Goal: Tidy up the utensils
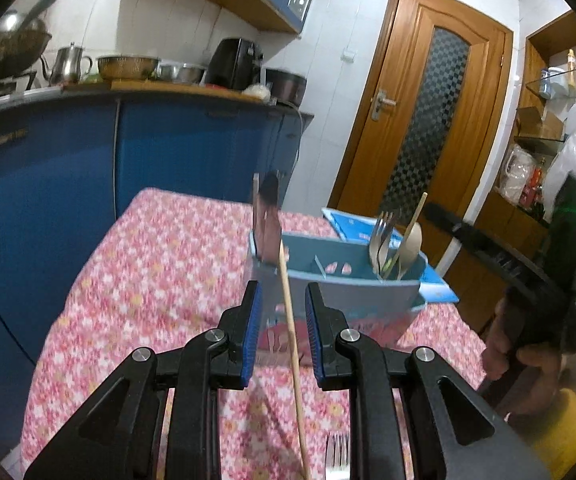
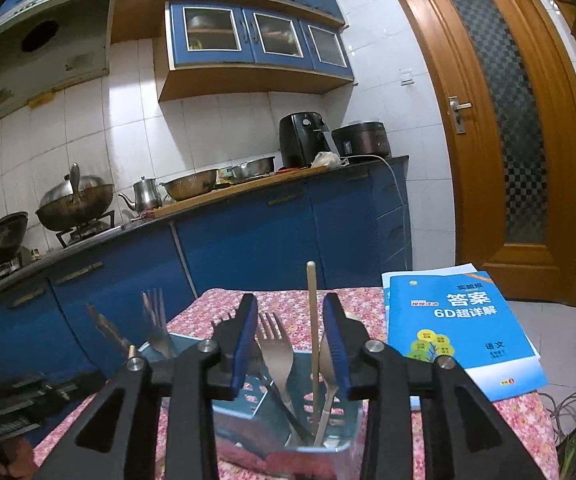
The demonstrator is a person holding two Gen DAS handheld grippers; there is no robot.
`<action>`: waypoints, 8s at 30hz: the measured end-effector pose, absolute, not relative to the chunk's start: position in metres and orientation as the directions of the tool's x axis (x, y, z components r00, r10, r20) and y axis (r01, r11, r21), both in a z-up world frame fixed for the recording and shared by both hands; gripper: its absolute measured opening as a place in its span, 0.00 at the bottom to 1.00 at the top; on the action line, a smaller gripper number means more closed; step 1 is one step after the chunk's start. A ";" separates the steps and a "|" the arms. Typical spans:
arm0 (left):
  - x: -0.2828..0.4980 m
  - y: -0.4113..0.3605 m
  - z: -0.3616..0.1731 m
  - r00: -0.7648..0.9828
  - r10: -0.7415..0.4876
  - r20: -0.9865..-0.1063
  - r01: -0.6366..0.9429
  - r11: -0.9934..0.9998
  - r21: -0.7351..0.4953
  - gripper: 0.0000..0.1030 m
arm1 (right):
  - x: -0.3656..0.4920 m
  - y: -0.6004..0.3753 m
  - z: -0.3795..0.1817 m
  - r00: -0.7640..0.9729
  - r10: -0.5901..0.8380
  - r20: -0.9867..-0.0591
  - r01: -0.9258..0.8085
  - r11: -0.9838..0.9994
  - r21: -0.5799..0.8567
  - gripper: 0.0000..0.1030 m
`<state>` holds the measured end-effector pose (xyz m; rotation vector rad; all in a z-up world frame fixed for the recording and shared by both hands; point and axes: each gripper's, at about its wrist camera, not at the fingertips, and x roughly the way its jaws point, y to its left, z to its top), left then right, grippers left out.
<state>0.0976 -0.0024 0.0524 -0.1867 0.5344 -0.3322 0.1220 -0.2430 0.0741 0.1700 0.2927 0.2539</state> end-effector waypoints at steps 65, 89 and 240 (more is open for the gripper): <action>0.155 -0.044 0.116 0.954 -0.244 -0.176 0.223 0.966 -0.131 0.02 | 0.056 -0.253 0.016 0.881 0.274 -0.386 -0.177 0.947 0.267 0.42; 0.080 -0.030 0.098 0.874 -0.273 -0.403 0.266 0.961 -0.073 0.45 | 0.014 -0.234 0.040 0.887 0.230 -0.401 -0.152 0.964 0.217 0.48; 0.022 0.025 0.045 0.765 -0.353 -0.539 0.292 0.936 -0.199 0.02 | 0.051 -0.185 -0.008 0.644 0.207 -0.737 -0.096 0.977 0.191 0.06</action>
